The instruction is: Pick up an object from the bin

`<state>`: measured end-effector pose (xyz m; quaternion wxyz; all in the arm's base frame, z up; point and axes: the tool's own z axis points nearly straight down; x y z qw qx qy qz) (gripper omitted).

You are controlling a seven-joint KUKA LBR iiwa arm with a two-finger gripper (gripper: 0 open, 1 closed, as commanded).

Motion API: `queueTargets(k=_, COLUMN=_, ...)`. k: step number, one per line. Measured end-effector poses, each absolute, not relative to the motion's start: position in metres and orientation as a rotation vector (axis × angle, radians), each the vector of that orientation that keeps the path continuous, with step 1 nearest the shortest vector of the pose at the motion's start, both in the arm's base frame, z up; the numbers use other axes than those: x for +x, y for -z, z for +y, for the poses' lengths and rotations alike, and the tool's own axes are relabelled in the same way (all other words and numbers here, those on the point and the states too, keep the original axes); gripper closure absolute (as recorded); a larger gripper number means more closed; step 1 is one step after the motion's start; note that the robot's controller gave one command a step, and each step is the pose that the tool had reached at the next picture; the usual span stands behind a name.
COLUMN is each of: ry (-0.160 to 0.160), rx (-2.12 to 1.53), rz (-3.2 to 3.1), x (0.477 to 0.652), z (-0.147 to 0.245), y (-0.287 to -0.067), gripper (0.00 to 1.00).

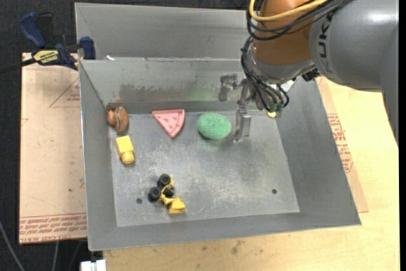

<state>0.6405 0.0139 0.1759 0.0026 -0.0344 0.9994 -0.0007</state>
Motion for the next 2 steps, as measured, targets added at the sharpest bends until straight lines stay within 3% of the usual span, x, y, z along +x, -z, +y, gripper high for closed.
queueTargets(k=1, ry=-0.003, rx=-0.083, rz=3.137, x=0.633, z=0.031, y=-0.145, gripper=0.0)
queueTargets(k=2, ry=-0.003, rx=0.0, rz=3.139, x=0.64, z=0.034, y=-0.113, gripper=0.0)
